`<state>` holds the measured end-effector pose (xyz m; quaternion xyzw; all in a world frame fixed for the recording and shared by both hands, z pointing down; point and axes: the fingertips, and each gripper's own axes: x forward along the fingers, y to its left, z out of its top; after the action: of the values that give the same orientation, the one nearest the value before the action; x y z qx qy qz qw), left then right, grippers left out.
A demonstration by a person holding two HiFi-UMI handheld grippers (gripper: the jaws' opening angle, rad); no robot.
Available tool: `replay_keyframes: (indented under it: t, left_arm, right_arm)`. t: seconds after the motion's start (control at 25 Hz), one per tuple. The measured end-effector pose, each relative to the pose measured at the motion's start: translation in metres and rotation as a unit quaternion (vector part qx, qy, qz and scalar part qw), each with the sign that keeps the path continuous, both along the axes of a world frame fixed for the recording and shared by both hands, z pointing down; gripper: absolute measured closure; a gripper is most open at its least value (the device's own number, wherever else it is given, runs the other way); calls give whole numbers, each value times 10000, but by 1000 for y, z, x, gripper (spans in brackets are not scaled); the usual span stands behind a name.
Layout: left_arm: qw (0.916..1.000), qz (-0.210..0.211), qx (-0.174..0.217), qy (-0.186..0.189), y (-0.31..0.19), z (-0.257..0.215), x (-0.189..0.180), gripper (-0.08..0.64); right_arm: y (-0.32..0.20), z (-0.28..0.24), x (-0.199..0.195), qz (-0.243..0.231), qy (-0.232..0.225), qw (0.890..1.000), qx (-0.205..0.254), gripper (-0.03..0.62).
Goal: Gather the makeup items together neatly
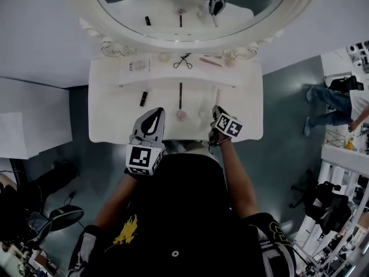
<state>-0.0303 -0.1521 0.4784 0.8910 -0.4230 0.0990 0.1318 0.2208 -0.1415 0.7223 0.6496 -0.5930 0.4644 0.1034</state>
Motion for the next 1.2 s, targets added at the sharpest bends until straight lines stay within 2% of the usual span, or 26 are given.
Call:
replay_keyframes:
  t: [0.2, 0.44, 0.84, 1.2]
  left_arm:
    - [9999, -137, -16, 25, -5, -1, -36, 548]
    - [9996, -261, -57, 17, -10, 3, -64, 548]
    - [9994, -335, -67, 59, -9, 2, -78, 548]
    - [9998, -193, -39, 48, -3, 2, -69, 548]
  right_arm:
    - [-26, 12, -71, -548, -148, 9983, -104, 508]
    - [-52, 35, -119, -822, -172, 9956, -420, 508]
    - [-50, 48, -132, -814, -25, 9946, -641, 506]
    - [-41, 42, -129, -956, 75, 9941, -513, 488]
